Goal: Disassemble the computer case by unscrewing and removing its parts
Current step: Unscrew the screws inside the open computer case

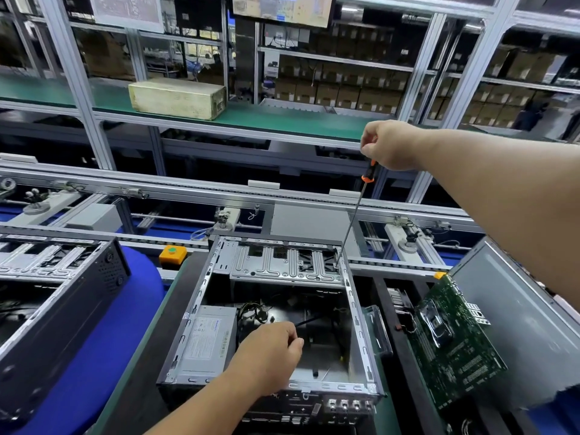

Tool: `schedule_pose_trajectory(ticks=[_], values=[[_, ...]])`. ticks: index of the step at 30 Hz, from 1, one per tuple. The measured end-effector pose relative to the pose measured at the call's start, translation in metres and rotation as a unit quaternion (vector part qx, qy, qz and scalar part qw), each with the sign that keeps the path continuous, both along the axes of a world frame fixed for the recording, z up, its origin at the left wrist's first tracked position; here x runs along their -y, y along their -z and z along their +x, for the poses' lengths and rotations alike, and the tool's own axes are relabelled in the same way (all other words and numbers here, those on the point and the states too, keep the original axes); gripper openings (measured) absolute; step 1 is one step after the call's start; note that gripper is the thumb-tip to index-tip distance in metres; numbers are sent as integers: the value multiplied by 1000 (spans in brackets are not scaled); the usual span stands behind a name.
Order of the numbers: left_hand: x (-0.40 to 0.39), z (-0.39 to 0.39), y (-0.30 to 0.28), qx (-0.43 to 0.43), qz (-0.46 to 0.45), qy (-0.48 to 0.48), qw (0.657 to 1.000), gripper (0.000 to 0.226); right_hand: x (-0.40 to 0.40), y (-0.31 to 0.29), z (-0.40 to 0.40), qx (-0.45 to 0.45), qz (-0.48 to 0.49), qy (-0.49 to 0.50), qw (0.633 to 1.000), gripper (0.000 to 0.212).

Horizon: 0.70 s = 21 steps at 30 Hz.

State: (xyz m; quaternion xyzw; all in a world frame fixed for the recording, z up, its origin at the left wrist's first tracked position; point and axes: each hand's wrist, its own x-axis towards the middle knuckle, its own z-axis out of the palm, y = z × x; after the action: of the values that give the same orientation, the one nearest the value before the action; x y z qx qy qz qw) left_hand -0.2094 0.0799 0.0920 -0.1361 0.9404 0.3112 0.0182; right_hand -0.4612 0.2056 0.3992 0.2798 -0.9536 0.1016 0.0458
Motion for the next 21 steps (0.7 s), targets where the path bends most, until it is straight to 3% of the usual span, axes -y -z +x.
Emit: schedule_pose_trajectory(ticks=[5, 10, 13, 16, 18, 21], values=[[0, -1, 0, -6, -7, 3, 1000, 30, -6, -1, -1, 49, -48, -24, 997, 16], [-1, -1, 1, -6, -4, 4, 1000, 30, -10, -10, -4, 105, -34, -25, 994, 19], [0, -1, 1, -6, -2, 1, 1000, 30, -6, -9, -3, 37, 27, -14, 999, 16], [0, -1, 2, -8, -2, 1, 1000, 30, -4, -5, -2, -68, 142, 19, 987, 47], [0, -1, 2, -8, -5, 2, 1000, 30, -3, -4, -3, -113, 172, 30, 978, 56], [1, -1, 2, -8, -6, 3, 1000, 30, -2, -2, -3, -113, 145, 16, 983, 41]])
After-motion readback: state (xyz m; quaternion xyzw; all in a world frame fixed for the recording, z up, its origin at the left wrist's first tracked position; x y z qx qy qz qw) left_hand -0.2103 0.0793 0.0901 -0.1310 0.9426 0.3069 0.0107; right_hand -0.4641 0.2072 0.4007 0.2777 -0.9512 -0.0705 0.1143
